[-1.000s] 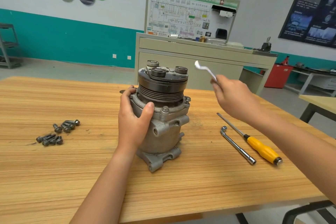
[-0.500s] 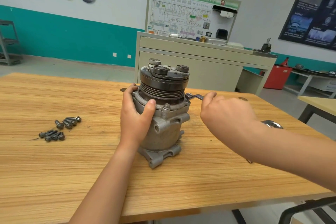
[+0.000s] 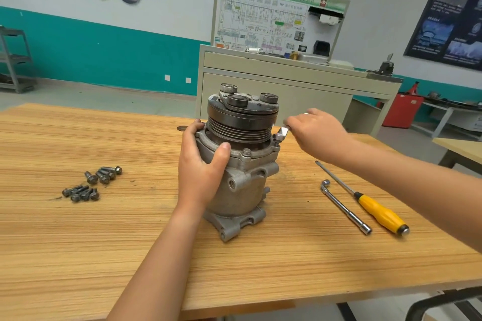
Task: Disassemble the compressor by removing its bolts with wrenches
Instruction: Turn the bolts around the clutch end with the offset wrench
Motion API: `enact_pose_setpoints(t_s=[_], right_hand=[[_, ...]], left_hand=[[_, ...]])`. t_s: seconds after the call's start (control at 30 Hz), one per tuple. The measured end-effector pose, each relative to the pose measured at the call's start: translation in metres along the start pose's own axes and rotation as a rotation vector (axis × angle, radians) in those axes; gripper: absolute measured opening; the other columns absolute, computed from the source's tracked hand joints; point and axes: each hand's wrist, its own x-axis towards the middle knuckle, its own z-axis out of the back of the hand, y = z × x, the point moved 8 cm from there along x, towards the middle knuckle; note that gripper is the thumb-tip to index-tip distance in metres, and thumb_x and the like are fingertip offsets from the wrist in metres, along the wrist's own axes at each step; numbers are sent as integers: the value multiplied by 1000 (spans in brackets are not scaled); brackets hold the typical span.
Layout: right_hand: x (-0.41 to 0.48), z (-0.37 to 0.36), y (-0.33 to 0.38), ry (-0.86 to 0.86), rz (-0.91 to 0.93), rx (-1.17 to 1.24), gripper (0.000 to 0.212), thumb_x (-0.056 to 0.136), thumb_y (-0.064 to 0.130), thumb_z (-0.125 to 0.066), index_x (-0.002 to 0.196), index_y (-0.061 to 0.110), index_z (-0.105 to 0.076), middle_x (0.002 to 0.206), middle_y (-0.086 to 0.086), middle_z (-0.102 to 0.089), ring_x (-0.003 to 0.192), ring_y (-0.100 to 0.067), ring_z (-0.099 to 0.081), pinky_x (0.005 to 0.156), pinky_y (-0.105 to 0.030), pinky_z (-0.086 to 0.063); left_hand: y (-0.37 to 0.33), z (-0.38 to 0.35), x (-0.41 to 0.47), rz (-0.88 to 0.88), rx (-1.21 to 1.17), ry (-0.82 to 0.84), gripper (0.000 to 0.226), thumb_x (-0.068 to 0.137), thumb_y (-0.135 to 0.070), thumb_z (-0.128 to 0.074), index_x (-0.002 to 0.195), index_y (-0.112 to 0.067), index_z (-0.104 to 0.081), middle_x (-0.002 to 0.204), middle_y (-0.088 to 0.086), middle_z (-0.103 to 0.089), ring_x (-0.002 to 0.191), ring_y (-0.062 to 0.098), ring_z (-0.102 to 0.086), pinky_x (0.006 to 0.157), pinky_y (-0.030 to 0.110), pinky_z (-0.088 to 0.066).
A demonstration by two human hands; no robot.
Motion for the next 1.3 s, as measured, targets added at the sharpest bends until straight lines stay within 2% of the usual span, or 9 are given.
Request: enact_pose_setpoints(t_s=[0.1,0.27,0.37,0.53,0.63,0.83,1.03,1.2,1.3], right_hand=[[5,16,6,-381,56,162,23,83,-4,-45,90,-9,-66,79,-19,-70,66,-30,-68,79,-53,-50],[-8,31,-31,-456,-239,471,24,93,4,-46,111,-4,-59,82,-18,-67,73,-33,-64,71,-46,-52],[-36,48,-43,-466,-309,646,28,97,10,-41,122,1,-50,60,0,-50,53,-22,-49,52,-33,-37],[-73,44,-9,-41,-245,179,34,93,10,-42,126,19,-39,68,-2,-56,64,-30,-56,52,-32,-41],[-76,40,-1,132,-245,26,48,88,4,-41,132,19,-27,62,5,-38,68,-24,-55,48,-28,-35],[-60,42,9,224,-216,-72,25,88,0,-39,111,10,-42,57,3,-29,46,-14,-27,39,-25,-22],[-52,44,25,322,-150,-142,21,91,0,-39,111,4,-44,59,0,-25,48,-16,-26,39,-24,-23],[-48,45,14,249,6,-117,18,91,30,-35,91,12,-36,56,3,-34,45,-11,-29,39,-24,-22],[-43,30,-4,255,143,-100,25,92,31,-31,106,13,-41,63,3,-47,48,-12,-38,41,-23,-24]], left_hand=[[0,0,0,-10,13,-8,61,65,-53,-46,118,-26,-39,107,-29,-42,96,-30,-39,75,-7,-28],[-1,0,0,-17,13,-3,59,65,-53,-46,117,-27,-39,106,-29,-43,95,-29,-40,74,-7,-29],[-1,0,0,-17,3,-7,60,65,-53,-46,117,-25,-40,107,-28,-43,95,-29,-40,74,-6,-29],[-1,-1,0,-6,4,4,60,64,-54,-46,117,-27,-39,106,-28,-44,94,-29,-41,73,-6,-30],[-1,0,0,1,0,5,61,64,-55,-47,118,-27,-39,106,-28,-45,93,-28,-42,73,-6,-30],[1,0,1,11,4,14,62,64,-56,-47,118,-29,-38,106,-28,-44,93,-28,-42,73,-6,-31],[0,-1,0,19,2,14,62,63,-56,-46,118,-28,-39,106,-28,-45,93,-27,-43,73,-6,-31],[1,0,0,11,8,17,61,63,-56,-46,118,-29,-38,106,-30,-44,94,-29,-41,73,-6,-30],[1,0,0,12,11,19,60,64,-56,-46,118,-31,-38,106,-32,-43,94,-30,-41,72,-7,-29]])
